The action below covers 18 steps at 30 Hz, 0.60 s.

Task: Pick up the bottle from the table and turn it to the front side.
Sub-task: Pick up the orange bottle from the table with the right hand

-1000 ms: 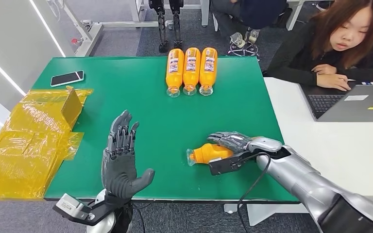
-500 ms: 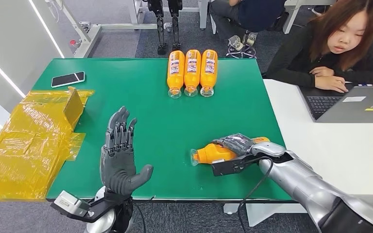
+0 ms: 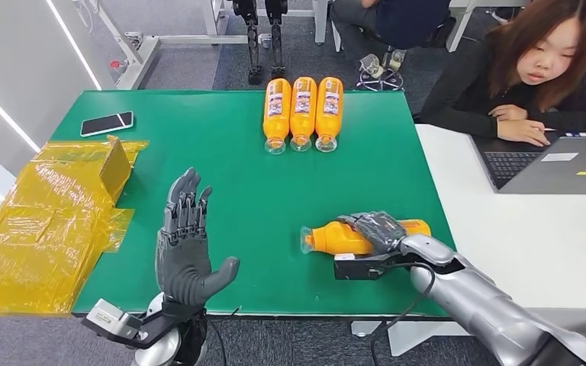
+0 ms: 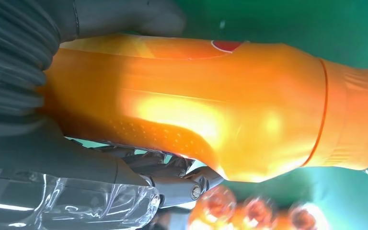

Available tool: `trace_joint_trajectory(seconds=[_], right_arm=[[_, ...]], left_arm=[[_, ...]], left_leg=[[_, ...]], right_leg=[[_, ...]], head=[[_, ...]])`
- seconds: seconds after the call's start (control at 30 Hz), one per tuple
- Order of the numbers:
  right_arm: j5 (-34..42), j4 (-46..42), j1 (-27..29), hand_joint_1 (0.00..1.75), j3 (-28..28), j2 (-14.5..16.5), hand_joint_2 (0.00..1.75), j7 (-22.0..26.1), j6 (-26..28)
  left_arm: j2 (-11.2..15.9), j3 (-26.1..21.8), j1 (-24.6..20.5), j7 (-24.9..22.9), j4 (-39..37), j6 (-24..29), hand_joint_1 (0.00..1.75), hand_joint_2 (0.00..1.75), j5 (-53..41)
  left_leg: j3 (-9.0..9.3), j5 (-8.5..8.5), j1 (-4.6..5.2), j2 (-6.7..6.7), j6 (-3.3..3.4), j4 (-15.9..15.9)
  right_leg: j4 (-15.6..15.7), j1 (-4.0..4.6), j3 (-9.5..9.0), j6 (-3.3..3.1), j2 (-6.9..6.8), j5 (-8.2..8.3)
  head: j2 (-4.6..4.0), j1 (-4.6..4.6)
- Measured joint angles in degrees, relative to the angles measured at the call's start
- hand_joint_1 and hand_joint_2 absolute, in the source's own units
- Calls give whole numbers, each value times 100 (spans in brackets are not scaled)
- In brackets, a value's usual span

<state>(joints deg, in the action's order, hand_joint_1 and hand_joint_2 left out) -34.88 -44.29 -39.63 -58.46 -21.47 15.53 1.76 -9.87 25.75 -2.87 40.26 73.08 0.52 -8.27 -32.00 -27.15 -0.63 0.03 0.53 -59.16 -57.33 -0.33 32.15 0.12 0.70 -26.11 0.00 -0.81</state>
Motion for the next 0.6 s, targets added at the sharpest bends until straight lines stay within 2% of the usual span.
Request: trace_joint_trajectory(seconds=[0.2,0.4,0.6], right_arm=[[-614,-1820,1141,175,1156,-382,175,-524,547],[-1140,-3756,2289,175,2408,-734,175,-571,732],[-1279,-4803,2707,175,3042,-831,175,-438,797]], left_arm=[[17,-31,56,0,1,21,0,175,-43],[19,-33,80,0,1,-9,0,175,-160],[13,-36,69,0,1,7,0,175,-183]], left_leg=[[-77,4,0,-33,0,-5],[-136,3,1,-42,-1,-4],[-147,4,1,-36,-2,-3]], right_leg=[[-3,-2,65,2,-30,0],[-5,-2,121,-1,-39,-3],[-6,-3,137,-2,-35,-3]], head=[[0,2],[0,1],[-1,2]])
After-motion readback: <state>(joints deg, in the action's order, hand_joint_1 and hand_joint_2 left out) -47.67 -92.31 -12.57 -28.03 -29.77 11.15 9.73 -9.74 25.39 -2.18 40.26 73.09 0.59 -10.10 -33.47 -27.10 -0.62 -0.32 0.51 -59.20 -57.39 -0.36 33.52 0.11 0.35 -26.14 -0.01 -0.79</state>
